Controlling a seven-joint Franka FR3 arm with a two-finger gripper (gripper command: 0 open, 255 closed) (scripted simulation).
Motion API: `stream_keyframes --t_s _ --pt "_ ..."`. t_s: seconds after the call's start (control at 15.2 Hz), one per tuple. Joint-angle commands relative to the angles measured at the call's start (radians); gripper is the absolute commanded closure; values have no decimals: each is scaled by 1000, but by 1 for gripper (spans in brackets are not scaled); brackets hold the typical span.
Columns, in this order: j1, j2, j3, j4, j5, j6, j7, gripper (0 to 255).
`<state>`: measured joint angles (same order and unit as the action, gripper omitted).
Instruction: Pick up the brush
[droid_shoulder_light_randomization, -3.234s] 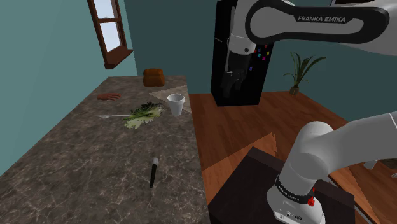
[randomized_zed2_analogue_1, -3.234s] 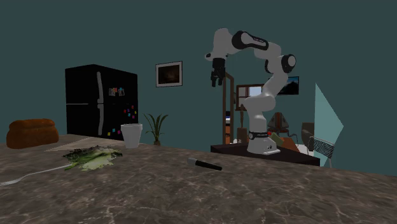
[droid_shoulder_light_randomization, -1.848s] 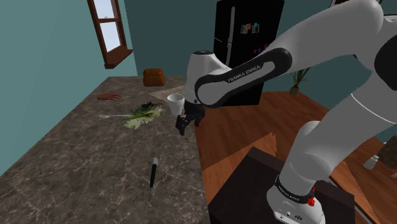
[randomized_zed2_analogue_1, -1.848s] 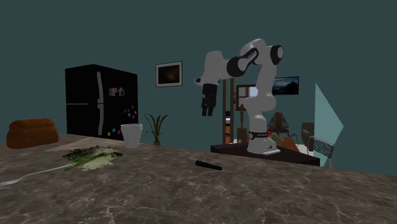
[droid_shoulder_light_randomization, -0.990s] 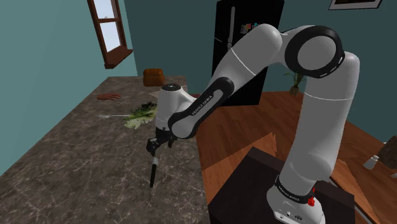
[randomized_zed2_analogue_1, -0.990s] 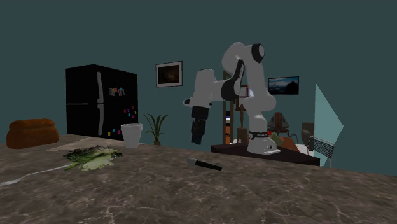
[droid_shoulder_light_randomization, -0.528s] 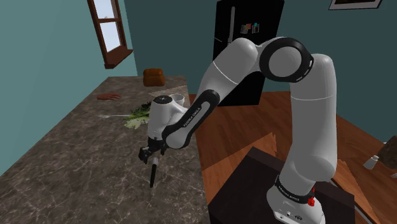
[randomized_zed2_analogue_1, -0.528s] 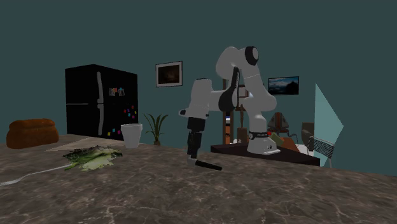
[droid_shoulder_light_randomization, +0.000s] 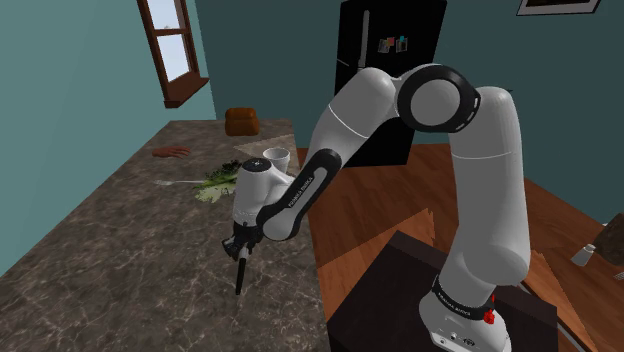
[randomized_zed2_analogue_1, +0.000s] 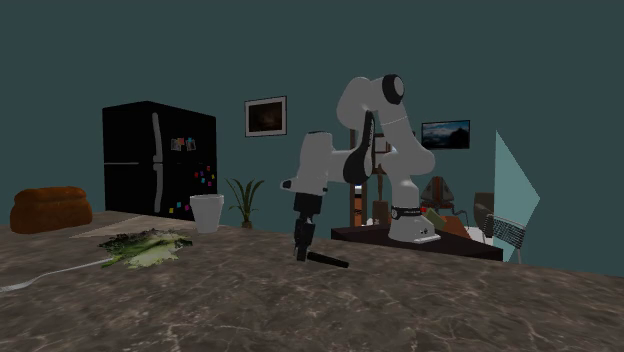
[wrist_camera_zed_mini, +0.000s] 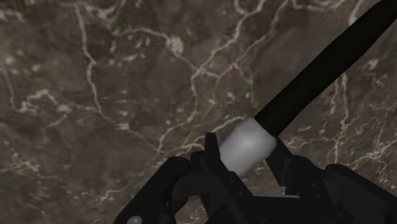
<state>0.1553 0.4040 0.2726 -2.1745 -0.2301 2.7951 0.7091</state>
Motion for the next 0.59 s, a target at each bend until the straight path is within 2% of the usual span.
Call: stream_keyframes --t_s 0.0,0.53 --pt "1 4 1 -2 0 1 0 255" --pt "-3 -8 7 -2 7 -10 -5 255"
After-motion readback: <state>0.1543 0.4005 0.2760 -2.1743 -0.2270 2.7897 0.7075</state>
